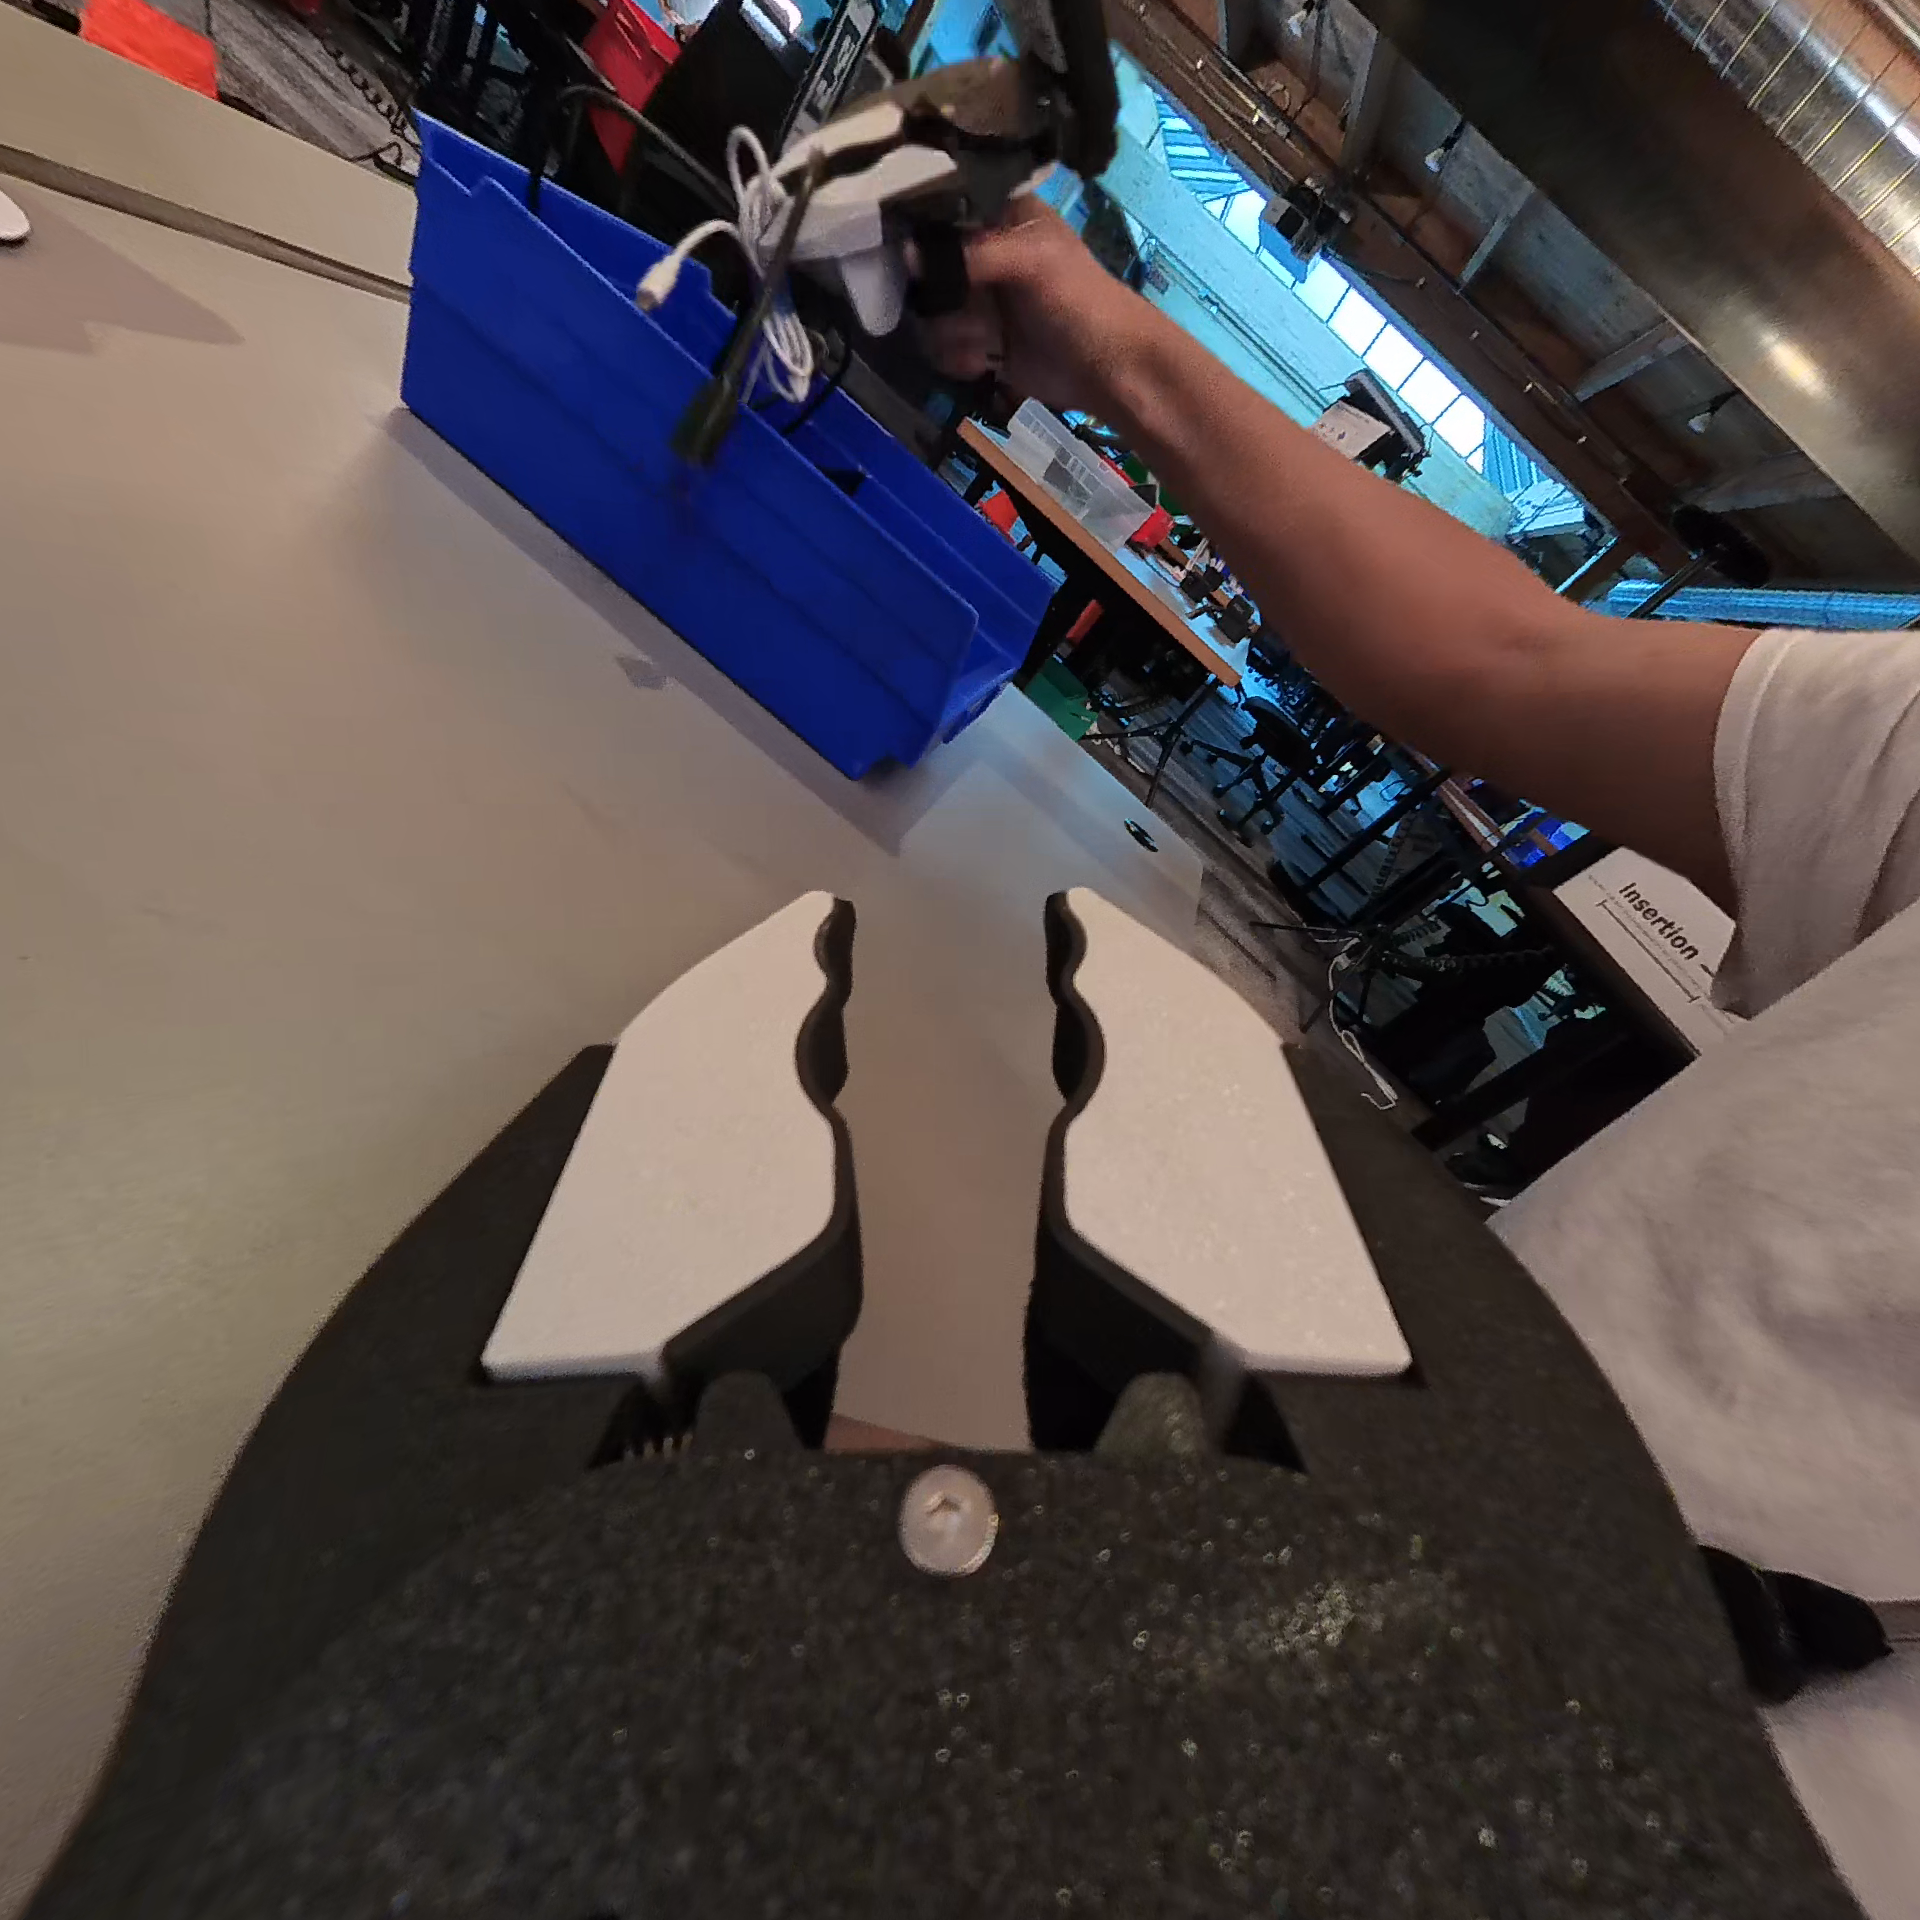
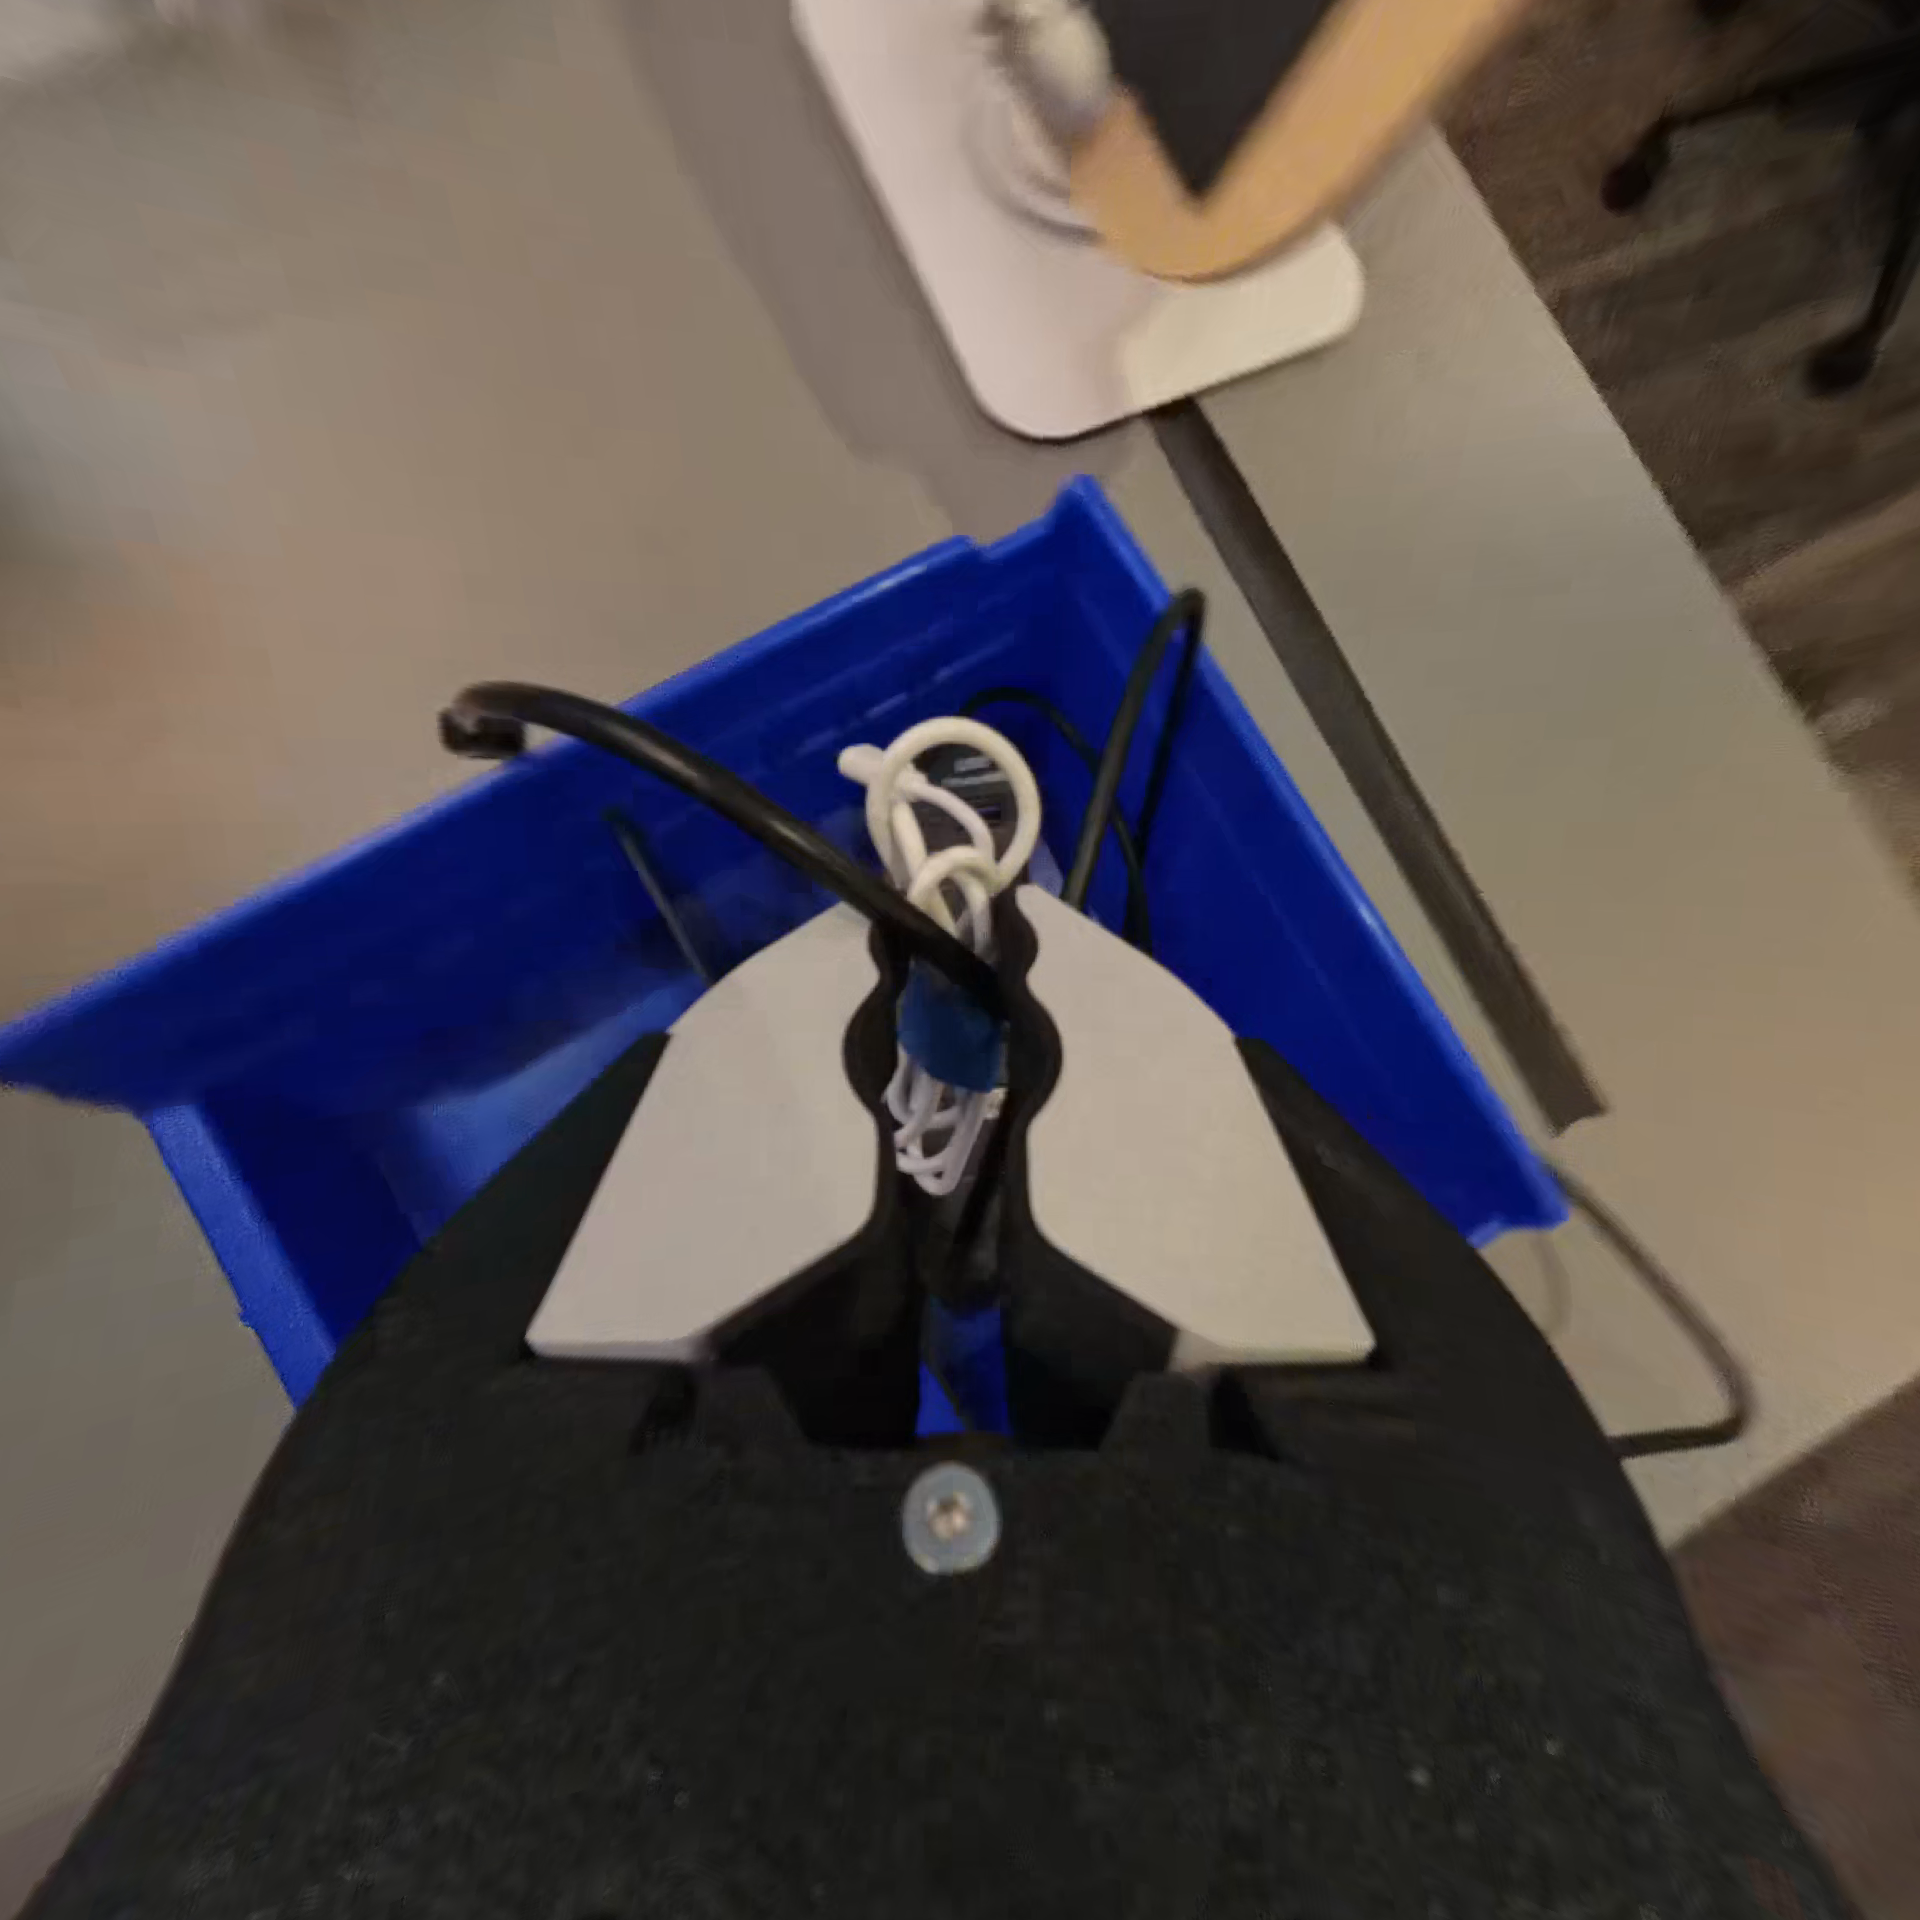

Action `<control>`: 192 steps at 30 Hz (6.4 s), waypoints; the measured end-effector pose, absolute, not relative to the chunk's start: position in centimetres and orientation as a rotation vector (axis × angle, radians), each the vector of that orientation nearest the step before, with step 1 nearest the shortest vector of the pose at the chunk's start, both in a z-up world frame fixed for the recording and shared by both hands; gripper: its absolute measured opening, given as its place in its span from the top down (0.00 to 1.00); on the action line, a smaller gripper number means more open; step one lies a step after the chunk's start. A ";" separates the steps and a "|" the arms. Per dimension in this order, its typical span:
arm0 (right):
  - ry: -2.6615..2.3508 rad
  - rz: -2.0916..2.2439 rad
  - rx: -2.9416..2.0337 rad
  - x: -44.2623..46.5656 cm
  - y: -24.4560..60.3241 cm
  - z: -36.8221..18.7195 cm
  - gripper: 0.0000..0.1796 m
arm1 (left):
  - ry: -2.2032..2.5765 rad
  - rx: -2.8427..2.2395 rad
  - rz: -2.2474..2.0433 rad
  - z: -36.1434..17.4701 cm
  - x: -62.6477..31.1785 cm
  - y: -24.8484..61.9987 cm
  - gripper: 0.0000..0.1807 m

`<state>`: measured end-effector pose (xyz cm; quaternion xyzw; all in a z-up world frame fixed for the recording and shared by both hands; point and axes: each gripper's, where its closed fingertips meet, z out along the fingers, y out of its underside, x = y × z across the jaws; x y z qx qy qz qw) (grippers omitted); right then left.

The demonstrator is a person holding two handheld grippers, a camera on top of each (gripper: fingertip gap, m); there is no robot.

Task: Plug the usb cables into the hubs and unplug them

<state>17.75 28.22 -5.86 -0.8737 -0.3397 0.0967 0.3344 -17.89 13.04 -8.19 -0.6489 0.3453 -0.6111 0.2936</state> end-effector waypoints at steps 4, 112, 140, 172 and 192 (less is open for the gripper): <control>-0.437 0.434 -2.339 20.9 29.5 -7.2 0.91 | 0.927 -1.732 -1.628 -8.3 -17.8 12.9 0.81; -0.420 0.923 -1.889 -10.4 11.8 -11.7 0.78 | 1.419 -2.867 -0.179 -14.3 -34.4 45.8 0.46; -0.435 0.912 -1.891 -10.0 11.0 -11.2 0.80 | 1.332 -2.956 0.058 -18.1 -34.0 47.5 0.97; -0.438 0.920 -1.880 -10.6 10.7 -10.7 0.81 | 1.294 -2.337 -0.140 -7.5 -28.5 43.9 0.83; -0.458 1.013 -1.873 -14.2 19.3 -1.9 0.80 | 1.633 -0.720 0.567 -1.8 -13.1 19.8 0.84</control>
